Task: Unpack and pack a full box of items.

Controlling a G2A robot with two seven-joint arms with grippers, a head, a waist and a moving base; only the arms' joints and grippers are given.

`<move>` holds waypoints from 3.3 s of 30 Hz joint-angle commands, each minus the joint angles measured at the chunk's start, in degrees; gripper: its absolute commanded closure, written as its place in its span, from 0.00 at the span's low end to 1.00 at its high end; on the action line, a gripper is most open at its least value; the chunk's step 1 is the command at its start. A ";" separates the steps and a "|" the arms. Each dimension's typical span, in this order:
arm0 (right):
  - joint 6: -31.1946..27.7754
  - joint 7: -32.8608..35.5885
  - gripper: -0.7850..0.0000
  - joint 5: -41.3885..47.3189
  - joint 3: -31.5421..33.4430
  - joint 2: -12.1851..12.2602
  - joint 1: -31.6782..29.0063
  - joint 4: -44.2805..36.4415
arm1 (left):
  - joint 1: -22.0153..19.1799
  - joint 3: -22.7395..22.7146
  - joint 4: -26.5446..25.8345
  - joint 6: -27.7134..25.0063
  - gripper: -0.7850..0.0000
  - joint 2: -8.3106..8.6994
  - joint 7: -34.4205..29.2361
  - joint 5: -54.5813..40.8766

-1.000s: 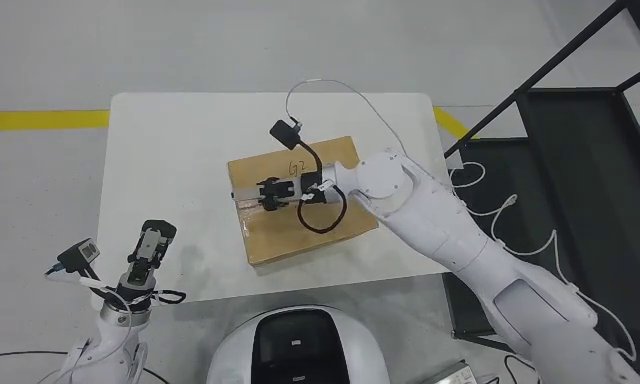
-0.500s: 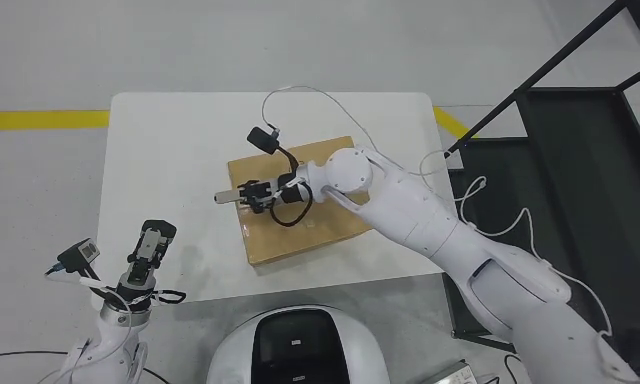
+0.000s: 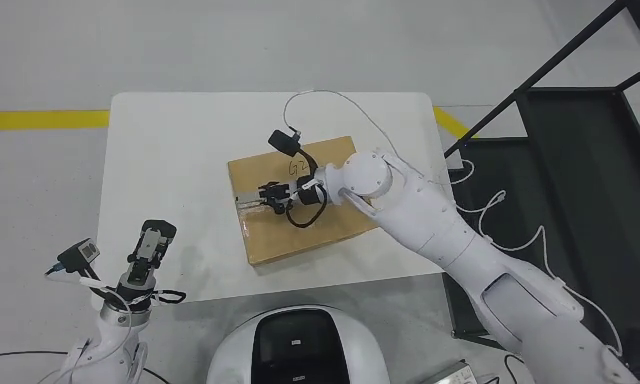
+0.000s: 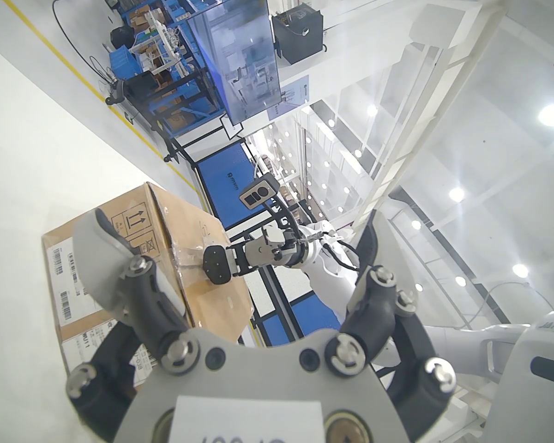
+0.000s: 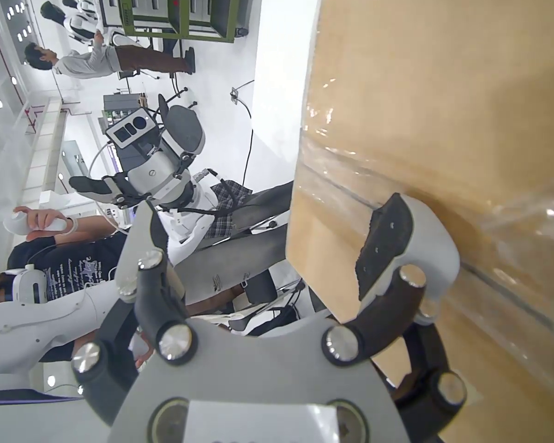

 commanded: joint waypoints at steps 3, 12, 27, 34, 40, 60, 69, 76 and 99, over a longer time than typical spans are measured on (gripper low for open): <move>1.60 -0.61 0.00 -2.10 4.41 1.77 -3.55 -3.52 | 0.00 0.00 0.00 0.00 0.00 0.00 0.00 0.00; 6.80 -0.53 0.00 -8.18 12.64 4.96 -10.23 -10.30 | 0.00 0.00 0.00 0.00 0.00 0.00 0.00 0.00; 14.03 -4.21 0.00 -14.60 24.90 8.43 -21.48 -19.05 | 0.00 0.00 0.00 0.00 0.00 0.00 0.00 0.00; 16.64 -8.14 0.00 -18.04 30.36 9.62 -27.98 -26.84 | 0.00 0.00 0.00 0.00 0.00 0.00 0.00 0.00; 22.61 -10.54 0.00 -23.72 33.00 10.33 -32.02 -33.49 | 0.00 0.00 0.00 0.00 0.00 0.00 0.00 0.00; 3.80 -6.65 0.00 -7.08 19.03 6.66 -17.82 -21.01 | 0.00 0.00 0.00 0.00 0.00 0.00 0.00 0.00; 0.01 -4.11 0.00 -3.12 6.27 2.23 -5.93 -8.20 | 0.00 0.00 0.00 0.00 0.00 0.00 0.00 0.00; -2.29 -3.14 0.00 0.78 -0.38 -1.17 -0.81 -2.22 | 0.00 0.00 0.00 0.00 0.00 0.00 0.00 0.00; 4.77 -1.33 0.00 -5.35 7.68 1.10 -6.63 -4.65 | 0.00 0.00 0.00 0.00 0.00 0.00 0.00 0.00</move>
